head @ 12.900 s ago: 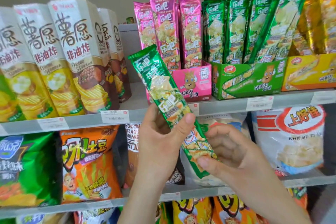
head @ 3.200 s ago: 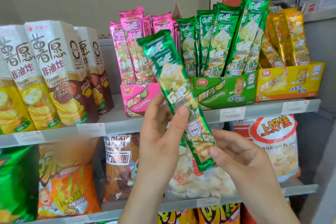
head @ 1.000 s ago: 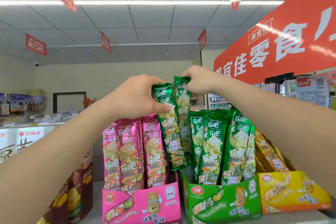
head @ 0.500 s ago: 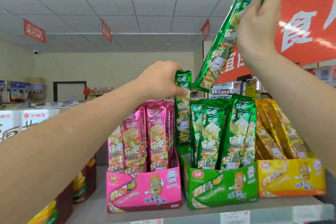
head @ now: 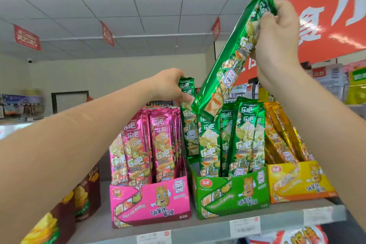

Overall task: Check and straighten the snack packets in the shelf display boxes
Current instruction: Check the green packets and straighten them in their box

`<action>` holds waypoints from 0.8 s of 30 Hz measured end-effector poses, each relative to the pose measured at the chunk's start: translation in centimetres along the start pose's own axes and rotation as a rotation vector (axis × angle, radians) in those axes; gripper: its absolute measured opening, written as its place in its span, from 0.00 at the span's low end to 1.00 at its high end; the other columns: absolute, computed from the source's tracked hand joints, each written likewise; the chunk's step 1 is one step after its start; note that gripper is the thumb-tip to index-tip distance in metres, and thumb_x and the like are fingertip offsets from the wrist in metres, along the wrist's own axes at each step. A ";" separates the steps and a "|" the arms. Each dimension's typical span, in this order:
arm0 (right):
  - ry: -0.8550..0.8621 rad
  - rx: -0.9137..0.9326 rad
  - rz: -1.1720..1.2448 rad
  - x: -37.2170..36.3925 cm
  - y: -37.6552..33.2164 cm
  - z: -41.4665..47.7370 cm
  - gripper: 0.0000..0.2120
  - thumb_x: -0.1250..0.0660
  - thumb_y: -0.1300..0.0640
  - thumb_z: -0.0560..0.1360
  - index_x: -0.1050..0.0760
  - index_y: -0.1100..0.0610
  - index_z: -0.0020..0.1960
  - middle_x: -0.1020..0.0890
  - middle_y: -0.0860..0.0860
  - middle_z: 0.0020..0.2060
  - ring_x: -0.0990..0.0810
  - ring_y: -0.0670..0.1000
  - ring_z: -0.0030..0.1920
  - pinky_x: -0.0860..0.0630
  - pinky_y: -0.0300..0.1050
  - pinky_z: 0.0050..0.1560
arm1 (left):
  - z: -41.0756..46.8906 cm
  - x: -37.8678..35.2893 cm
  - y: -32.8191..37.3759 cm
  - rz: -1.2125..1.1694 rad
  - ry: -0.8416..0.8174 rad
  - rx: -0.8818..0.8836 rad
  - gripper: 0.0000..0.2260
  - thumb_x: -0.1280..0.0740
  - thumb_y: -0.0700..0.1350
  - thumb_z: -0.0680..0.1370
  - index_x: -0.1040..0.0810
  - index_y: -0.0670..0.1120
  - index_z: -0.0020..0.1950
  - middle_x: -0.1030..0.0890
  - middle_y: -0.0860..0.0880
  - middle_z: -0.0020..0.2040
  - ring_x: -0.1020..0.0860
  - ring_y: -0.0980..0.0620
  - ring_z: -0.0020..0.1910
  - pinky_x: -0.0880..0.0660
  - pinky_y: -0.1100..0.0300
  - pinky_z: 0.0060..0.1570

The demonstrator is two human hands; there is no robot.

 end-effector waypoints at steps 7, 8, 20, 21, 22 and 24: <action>-0.109 -0.005 -0.059 0.0 1.0 -1.2 0.11 0.48 0.66 0.80 0.30 0.53 0.49 0.30 0.45 0.29 0.33 0.39 0.25 0.36 0.34 0.28 | -0.1 -2.0 1.3 -0.006 -0.220 -0.017 0.30 0.24 0.48 0.72 0.32 0.37 0.67 0.19 0.50 0.41 0.17 0.55 0.35 0.27 0.62 0.36; -0.114 -0.009 -0.061 0.1 1.1 -1.3 0.12 0.47 0.66 0.80 0.30 0.53 0.48 0.30 0.45 0.29 0.33 0.38 0.26 0.36 0.33 0.28 | -0.1 -2.0 1.4 -0.021 -0.238 -0.010 0.30 0.24 0.48 0.72 0.32 0.37 0.68 0.20 0.49 0.42 0.17 0.55 0.35 0.26 0.60 0.37; -0.383 -0.132 -0.282 0.1 2.7 -4.0 0.10 0.45 0.63 0.82 0.27 0.55 0.56 0.29 0.48 0.30 0.32 0.41 0.26 0.34 0.36 0.29 | -1.1 -3.2 2.2 0.313 -0.297 -0.094 0.40 0.26 0.58 0.70 0.36 0.40 0.75 0.25 0.42 0.67 0.25 0.41 0.64 0.31 0.50 0.66; -0.411 -0.115 -0.300 0.1 2.6 -4.1 0.10 0.44 0.64 0.82 0.26 0.54 0.55 0.28 0.48 0.30 0.32 0.41 0.26 0.34 0.35 0.29 | -1.2 -3.8 2.3 0.410 -0.299 -0.128 0.41 0.27 0.61 0.69 0.34 0.40 0.74 0.24 0.42 0.67 0.25 0.41 0.63 0.30 0.50 0.64; -0.453 -0.093 -0.337 0.0 2.5 -4.3 0.09 0.43 0.64 0.81 0.26 0.54 0.54 0.28 0.48 0.31 0.31 0.42 0.27 0.33 0.36 0.29 | -1.4 -4.4 2.3 0.506 -0.302 -0.155 0.39 0.28 0.63 0.69 0.31 0.40 0.71 0.22 0.43 0.62 0.23 0.41 0.59 0.28 0.49 0.61; -0.549 -0.054 -0.415 -0.4 2.5 -4.9 0.09 0.41 0.63 0.81 0.24 0.54 0.53 0.26 0.48 0.35 0.30 0.45 0.32 0.33 0.37 0.32 | -1.5 -5.1 2.0 0.707 -0.267 -0.189 0.29 0.31 0.69 0.68 0.25 0.44 0.50 0.22 0.50 0.42 0.24 0.46 0.42 0.26 0.46 0.52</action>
Point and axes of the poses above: each hand's wrist, its own z-axis towards the middle knuckle, its own x-axis out of the back of the hand, y = z × x, the point moved 4 cm from there along z, towards the middle knuckle
